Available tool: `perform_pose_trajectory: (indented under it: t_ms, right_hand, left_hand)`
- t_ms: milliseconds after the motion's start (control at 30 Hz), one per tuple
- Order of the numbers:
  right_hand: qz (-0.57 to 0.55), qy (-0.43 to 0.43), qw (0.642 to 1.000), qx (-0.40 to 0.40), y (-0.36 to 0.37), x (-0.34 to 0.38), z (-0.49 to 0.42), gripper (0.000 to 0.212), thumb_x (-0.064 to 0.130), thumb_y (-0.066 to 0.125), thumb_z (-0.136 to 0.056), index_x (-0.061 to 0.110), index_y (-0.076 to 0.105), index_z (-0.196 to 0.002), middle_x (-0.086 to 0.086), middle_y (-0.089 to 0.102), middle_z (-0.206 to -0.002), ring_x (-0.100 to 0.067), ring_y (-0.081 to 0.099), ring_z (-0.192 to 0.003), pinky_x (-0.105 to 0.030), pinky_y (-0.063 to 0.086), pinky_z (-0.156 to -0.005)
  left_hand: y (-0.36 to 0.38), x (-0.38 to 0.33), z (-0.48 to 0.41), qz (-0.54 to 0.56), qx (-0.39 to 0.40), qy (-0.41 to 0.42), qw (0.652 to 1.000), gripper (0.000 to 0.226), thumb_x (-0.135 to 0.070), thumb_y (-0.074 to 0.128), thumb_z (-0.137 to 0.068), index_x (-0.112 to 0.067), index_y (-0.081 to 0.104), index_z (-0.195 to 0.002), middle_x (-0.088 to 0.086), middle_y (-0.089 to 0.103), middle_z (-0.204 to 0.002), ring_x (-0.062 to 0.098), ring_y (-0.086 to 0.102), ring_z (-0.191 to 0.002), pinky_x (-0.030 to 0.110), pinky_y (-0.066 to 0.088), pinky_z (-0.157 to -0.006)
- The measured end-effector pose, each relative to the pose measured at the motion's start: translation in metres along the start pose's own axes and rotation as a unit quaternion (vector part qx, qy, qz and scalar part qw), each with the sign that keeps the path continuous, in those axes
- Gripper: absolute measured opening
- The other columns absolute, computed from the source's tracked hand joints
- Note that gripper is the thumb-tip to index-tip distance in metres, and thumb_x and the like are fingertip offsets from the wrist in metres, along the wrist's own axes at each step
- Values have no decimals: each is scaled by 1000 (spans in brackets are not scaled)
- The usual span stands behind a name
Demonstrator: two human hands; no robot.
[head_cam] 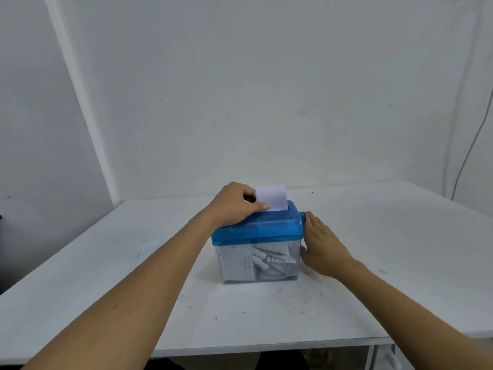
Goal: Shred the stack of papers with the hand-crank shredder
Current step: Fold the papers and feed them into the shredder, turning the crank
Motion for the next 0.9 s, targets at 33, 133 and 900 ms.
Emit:
perform_pose_trajectory:
  t_ms: [33,133,900]
  right_hand:
    - [-17,8,1000,10,5,2,3,69,24,63,-95,26,22,-149,6,31,-151,-15,34,-138,-30,30,-117]
    - [-50,23,998,18,11,7,11,63,33,65,-94,28,27,-143,8,41,-143,-13,46,-126,-30,43,-107]
    - [-19,168,950,262,-84,54,25,25,24,68,-81,11,48,-74,-3,49,-65,-18,50,-51,-26,48,-49]
  left_hand:
    - [0,0,0,-8,2,0,1000,22,-32,76,-89,-17,76,-104,-4,73,-102,12,66,-93,24,54,-77]
    - [1,-2,1,-38,4,-1,999,24,-33,75,-89,-13,75,-104,0,72,-104,17,66,-97,34,55,-88]
    - [11,-11,15,-128,92,-72,985,103,-103,54,-31,-34,67,-107,-9,69,-102,17,64,-93,44,54,-90]
Point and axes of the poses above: each hand's wrist, its own z-axis away from the middle knuckle, its own y-axis out of the palm, x = y × z, the point moved 3 cm from there along -z, towards the middle knuckle
